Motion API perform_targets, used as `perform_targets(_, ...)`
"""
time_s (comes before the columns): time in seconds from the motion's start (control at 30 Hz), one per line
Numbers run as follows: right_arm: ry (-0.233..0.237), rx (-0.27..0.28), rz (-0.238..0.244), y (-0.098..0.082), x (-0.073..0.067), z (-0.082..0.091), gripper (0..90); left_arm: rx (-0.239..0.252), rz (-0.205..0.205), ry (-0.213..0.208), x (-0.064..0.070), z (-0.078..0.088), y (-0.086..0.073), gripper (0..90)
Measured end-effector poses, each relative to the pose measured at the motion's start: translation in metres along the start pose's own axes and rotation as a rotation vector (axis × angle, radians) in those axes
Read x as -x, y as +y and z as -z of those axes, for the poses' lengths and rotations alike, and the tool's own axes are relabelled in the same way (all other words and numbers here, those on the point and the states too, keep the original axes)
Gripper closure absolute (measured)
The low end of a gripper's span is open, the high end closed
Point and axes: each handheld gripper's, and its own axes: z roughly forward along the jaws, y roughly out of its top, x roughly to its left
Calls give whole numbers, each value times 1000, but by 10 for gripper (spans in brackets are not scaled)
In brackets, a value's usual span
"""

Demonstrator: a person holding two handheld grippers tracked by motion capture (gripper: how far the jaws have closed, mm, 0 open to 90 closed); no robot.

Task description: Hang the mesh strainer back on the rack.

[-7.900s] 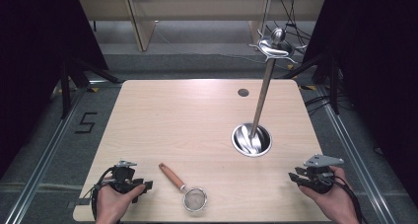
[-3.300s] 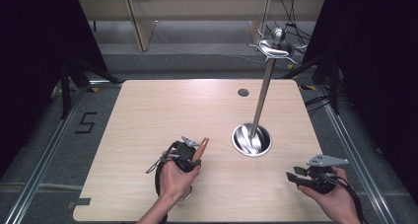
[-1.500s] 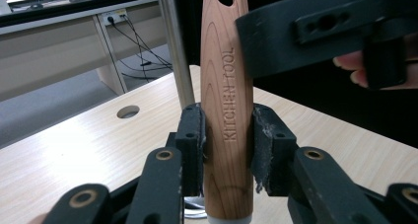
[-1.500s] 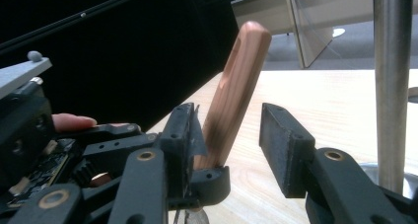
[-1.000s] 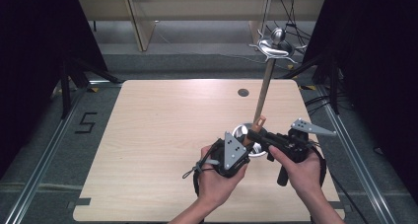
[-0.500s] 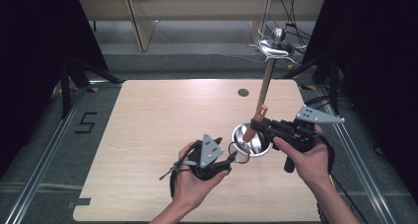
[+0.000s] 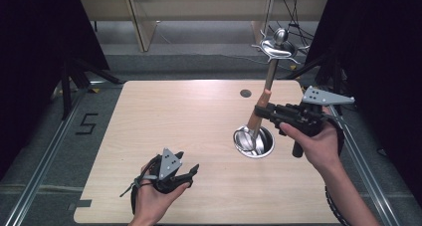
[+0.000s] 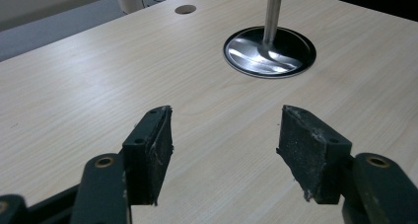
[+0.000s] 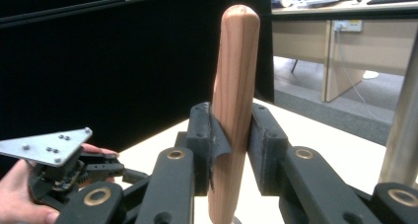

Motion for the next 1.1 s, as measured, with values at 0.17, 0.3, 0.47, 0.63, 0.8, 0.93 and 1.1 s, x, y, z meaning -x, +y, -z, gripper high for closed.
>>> perform_targets(0.17, 16, -13, 30, 16, -1, -4, 742, -11, -1, 8, 0, -3, -1, 365)
perform_targets(0.3, 20, -14, 35, 23, -3, -6, 742, 14, 0, 10, 0, -4, 1, 358)
perform_targets(0.47, 18, -14, 75, 31, -2, -8, 742, 9, 4, 21, -1, -5, -1, 356)
perform_targets(0.63, 12, -16, 81, 36, -3, -7, 742, 9, 26, 22, -6, -6, -3, 341)
perform_targets(0.8, 12, -26, 68, 40, -4, -6, 742, -4, 28, 24, -10, -8, -5, 339)
perform_targets(0.93, 3, -20, 83, 44, -4, -6, 742, -1, 44, 27, -9, -8, -5, 339)
perform_targets(1.1, 8, -29, 79, 47, -4, -7, 742, 4, 17, 20, -10, -10, -5, 339)
